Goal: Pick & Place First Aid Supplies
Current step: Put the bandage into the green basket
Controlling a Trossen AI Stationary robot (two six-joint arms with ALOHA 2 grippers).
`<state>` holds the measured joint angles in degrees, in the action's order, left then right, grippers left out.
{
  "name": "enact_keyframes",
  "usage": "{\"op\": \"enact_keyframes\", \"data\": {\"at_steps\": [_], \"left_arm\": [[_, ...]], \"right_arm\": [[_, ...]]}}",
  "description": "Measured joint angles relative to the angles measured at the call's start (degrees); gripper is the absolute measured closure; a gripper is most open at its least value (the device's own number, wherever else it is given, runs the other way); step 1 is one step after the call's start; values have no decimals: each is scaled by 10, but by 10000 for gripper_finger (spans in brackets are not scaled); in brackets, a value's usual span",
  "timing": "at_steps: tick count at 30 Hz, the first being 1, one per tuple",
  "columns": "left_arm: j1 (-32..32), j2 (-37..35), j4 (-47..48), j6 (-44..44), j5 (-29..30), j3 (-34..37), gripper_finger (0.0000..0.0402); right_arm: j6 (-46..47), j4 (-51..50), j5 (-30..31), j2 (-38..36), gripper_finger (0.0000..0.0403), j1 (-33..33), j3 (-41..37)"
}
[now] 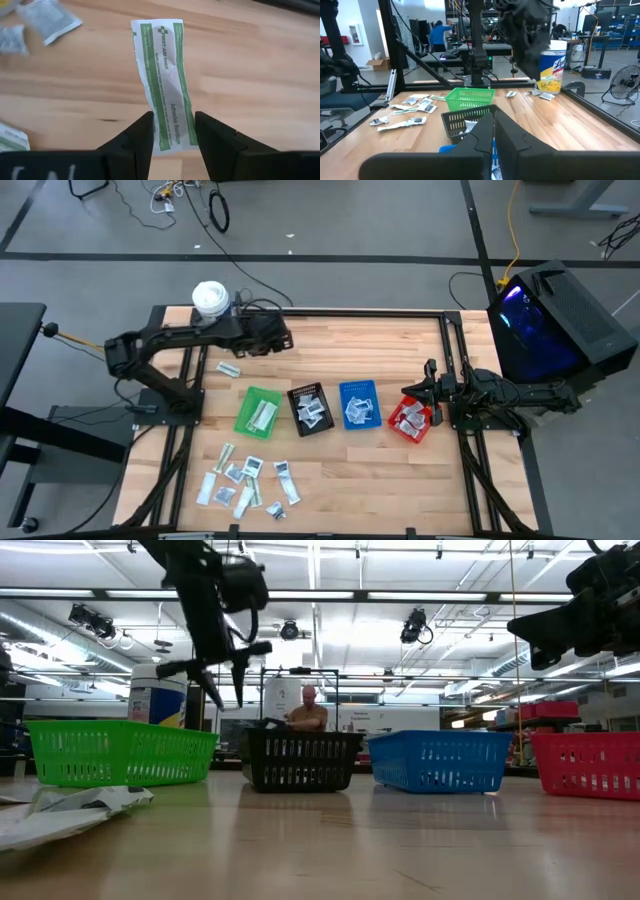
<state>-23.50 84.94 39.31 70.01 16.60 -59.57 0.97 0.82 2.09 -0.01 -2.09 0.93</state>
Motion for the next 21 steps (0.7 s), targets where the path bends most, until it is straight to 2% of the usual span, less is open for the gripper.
{"op": "enact_keyframes", "data": {"at_steps": [11,16,21], "left_arm": [[65,-102,6,-91,-23,-1,250],[96,-121,10,-150,-27,-1,250],[120,-128,30,-202,-74,-1,250]], "right_arm": [[0,0,0,0,380,0,0],[0,0,0,0,380,0,0],[0,0,0,0,380,0,0]]}}
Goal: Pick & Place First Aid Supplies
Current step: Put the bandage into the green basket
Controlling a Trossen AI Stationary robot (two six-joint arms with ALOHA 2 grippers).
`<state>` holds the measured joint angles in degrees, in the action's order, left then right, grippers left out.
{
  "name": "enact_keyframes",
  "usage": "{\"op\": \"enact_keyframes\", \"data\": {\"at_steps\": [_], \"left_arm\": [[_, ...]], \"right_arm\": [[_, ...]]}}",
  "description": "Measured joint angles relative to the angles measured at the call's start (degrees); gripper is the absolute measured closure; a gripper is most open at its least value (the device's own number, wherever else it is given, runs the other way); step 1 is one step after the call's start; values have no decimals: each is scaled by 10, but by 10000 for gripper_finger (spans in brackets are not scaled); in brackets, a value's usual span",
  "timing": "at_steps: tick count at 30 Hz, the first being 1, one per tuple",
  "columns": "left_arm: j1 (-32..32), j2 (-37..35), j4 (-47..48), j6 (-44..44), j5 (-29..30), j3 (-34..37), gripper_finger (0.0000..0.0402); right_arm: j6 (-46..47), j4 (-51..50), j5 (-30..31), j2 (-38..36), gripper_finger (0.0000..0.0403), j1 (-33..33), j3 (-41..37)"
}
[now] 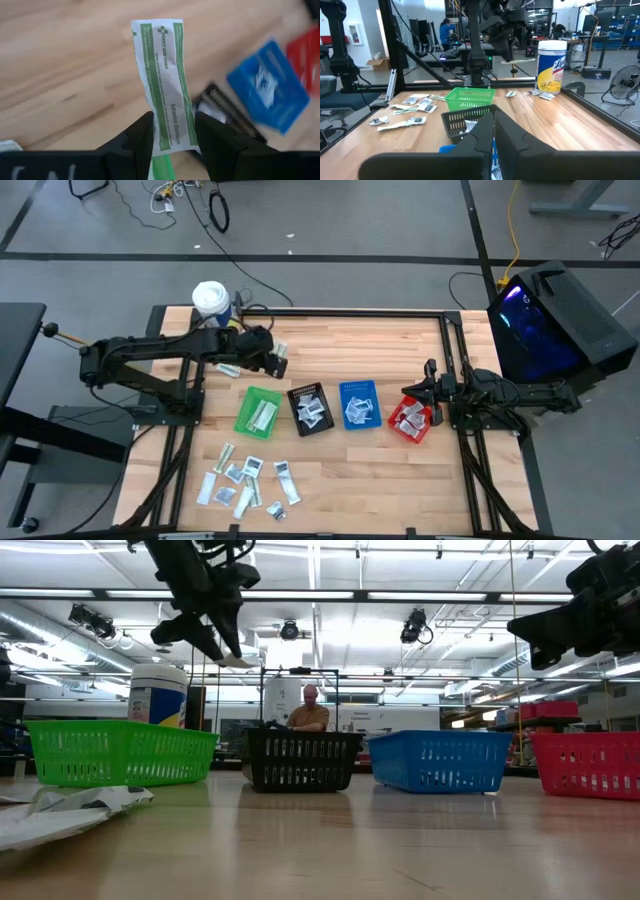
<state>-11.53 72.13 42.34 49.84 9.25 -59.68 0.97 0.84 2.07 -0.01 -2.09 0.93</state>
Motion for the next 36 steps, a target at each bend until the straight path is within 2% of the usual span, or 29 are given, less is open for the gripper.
{"op": "enact_keyframes", "data": {"at_steps": [6,18,24,36], "left_arm": [[28,1,52,-12,-54,0,250],[69,1,156,58,-189,0,250],[89,1,186,101,-203,0,250],[130,36,185,180,-198,0,250]], "right_arm": [[0,0,0,0,380,0,0],[0,0,0,0,380,0,0],[0,0,0,0,380,0,0],[0,0,0,0,380,0,0]]}}
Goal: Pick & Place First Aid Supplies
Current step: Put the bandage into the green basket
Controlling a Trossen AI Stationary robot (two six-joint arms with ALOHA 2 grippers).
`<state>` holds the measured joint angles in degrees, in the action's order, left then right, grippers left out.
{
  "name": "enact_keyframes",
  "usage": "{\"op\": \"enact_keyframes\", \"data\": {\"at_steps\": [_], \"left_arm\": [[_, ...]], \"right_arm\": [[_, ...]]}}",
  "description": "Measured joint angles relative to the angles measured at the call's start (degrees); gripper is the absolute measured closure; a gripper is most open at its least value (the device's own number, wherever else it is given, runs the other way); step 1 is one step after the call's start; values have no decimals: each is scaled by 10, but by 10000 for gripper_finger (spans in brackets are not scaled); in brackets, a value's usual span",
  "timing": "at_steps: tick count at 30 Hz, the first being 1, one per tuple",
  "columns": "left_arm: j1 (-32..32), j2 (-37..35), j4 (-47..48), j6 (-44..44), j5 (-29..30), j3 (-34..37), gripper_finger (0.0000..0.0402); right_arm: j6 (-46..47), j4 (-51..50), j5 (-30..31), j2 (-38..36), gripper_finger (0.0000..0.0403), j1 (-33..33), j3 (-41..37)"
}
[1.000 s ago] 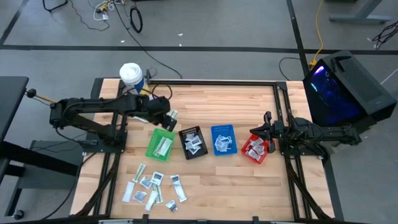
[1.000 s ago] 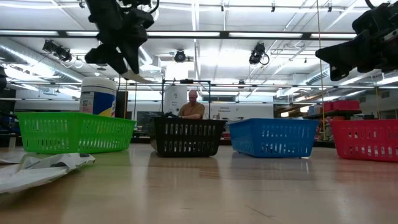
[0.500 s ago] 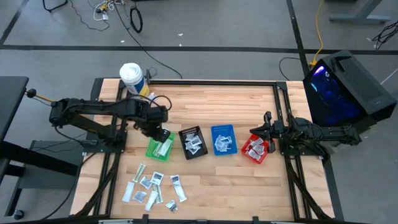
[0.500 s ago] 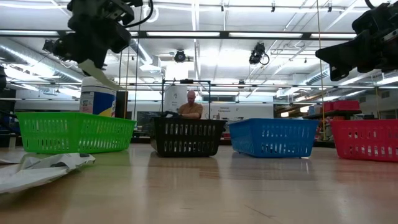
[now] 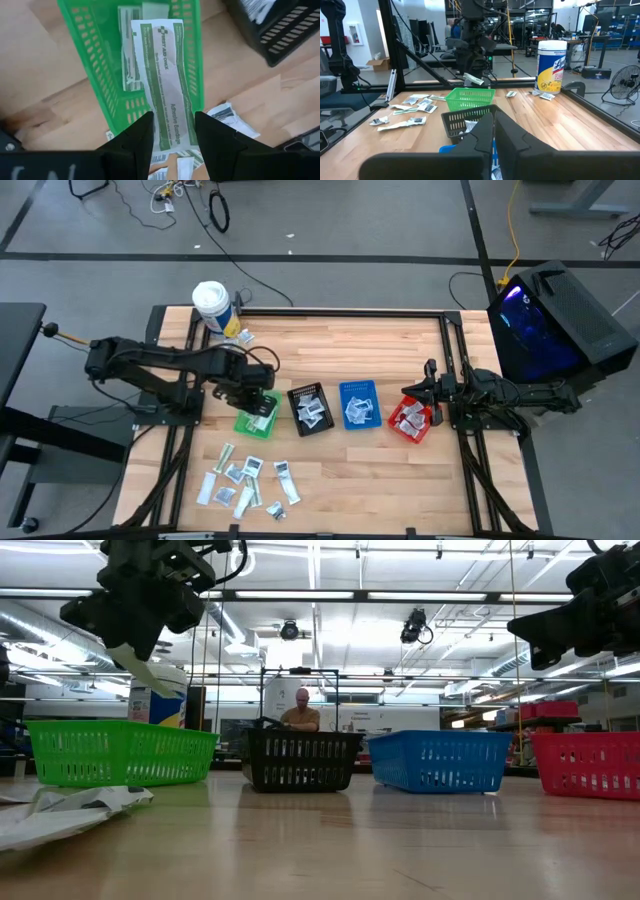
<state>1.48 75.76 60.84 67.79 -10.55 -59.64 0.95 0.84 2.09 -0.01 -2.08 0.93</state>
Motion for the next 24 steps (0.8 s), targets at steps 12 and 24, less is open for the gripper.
{"op": "enact_keyframes", "data": {"at_steps": [12,24], "left_arm": [[42,53,-6,21,29,0,250],[51,78,-10,21,48,1,250]], "right_arm": [[0,0,0,0,380,0,0],[0,0,0,0,380,0,0]]}}
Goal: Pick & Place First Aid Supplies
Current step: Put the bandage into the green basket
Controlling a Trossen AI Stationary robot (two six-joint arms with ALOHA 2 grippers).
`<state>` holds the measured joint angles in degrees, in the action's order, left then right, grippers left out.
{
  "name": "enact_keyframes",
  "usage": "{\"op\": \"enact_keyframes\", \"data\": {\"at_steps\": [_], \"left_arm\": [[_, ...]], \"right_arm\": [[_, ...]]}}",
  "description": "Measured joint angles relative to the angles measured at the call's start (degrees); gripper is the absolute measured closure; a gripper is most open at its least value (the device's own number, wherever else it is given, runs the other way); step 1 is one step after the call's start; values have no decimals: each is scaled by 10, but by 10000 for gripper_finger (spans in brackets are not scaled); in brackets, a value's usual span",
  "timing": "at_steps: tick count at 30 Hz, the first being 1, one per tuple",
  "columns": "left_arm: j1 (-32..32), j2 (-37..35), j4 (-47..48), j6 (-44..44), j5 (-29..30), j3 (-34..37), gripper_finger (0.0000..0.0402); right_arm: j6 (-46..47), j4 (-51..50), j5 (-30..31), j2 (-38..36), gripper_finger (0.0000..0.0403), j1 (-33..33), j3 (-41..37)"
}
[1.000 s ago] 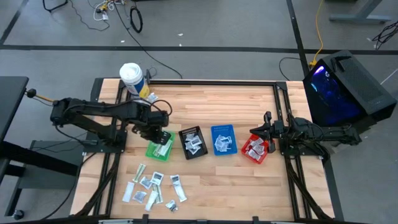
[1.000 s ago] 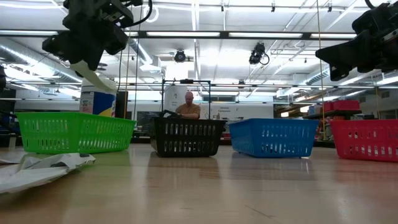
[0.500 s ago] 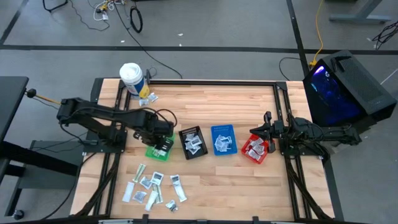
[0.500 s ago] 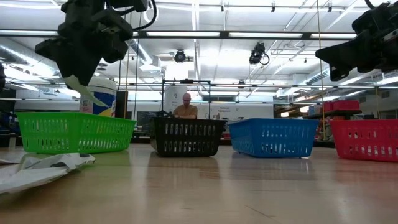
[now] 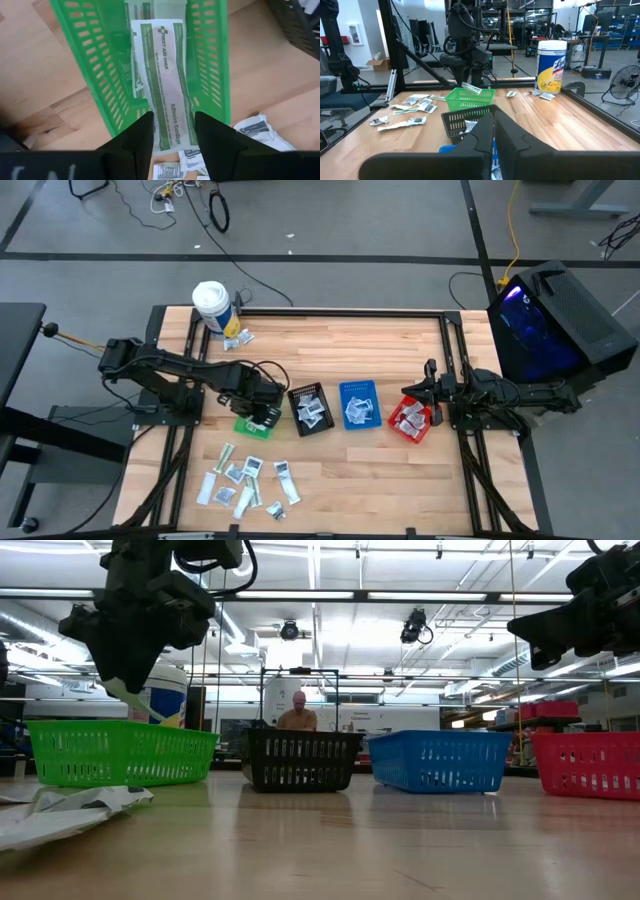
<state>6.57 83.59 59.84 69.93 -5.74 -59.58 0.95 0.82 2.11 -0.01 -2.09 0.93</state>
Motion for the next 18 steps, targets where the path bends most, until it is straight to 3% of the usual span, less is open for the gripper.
{"op": "enact_keyframes", "data": {"at_steps": [7,18], "left_arm": [[0,0,0,18,18,0,237],[0,0,0,-2,23,0,136]], "right_arm": [[0,0,0,0,380,0,0],[0,0,0,0,380,0,0]]}}
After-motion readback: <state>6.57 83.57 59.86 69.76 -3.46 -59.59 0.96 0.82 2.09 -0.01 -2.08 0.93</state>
